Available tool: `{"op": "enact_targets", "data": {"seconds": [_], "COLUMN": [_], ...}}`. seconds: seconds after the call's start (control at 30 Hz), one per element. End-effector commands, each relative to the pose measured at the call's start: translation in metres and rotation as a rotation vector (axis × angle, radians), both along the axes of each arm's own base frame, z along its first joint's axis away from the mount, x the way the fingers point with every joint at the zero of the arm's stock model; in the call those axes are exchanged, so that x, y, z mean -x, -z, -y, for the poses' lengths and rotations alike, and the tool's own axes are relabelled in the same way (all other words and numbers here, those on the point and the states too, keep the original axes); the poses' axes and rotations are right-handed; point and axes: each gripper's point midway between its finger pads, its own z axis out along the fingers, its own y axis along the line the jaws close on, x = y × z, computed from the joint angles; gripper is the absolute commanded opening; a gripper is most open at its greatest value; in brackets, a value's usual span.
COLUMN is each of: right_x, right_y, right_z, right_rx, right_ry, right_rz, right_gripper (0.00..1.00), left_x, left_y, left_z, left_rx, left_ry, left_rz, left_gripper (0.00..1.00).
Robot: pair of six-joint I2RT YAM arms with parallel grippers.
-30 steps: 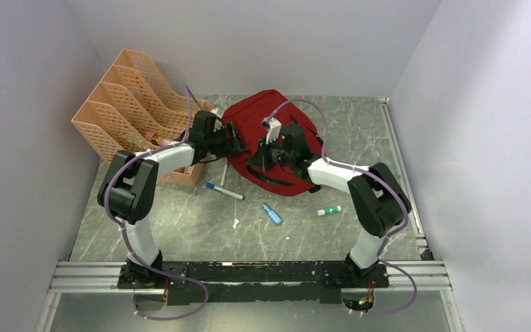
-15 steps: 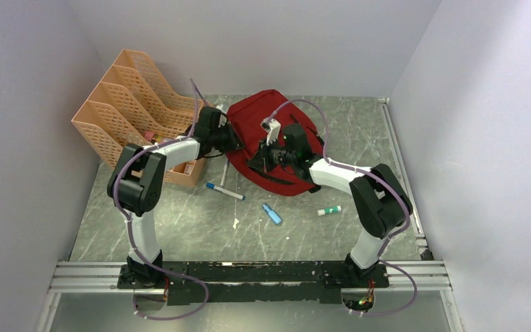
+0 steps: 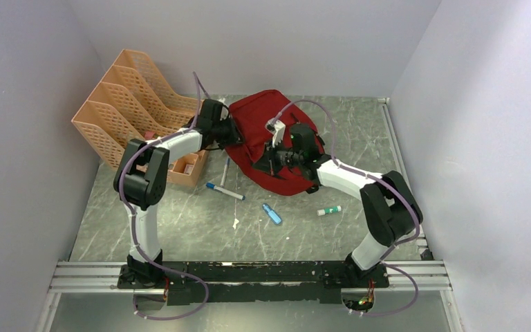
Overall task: Pack the student bag
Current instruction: Zip the student bag at the center of the board.
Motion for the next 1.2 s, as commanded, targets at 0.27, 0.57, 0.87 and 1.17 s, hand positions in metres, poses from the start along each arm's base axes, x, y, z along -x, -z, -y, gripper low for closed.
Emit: {"op": "enact_targets", "data": {"seconds": [0.27,0.57,0.87,1.17], "right_x": [0.036,0.062,0.07,0.047], "right_y": [-0.017,-0.021,-0.022,-0.039], "right_z": [0.021,0.04,0.064,0.065], "right_rx": [-0.019,-0.046,-0.027,-0.133], "right_ry": [-0.036,-0.003,0.067,0.214], "right_rz": [-0.026,-0.064,-0.058,-0.065], "right_gripper": [0.0,0.0,0.0,0.0], "left_x": [-0.049,-0.057,-0.07,-0.03], "left_y": [-0.016,-0.008,-0.013,-0.062], "left_z": [-0.025,-0.036,-0.048,-0.033], "left_rx": [-0.023,-0.04,-0.032,0.026], "left_ry": [-0.065,-0.072,-0.077,0.003], "left_rz": [0.112,0.099,0.109,0.173], "left_gripper": [0.05,0.05,0.05,0.68]}}
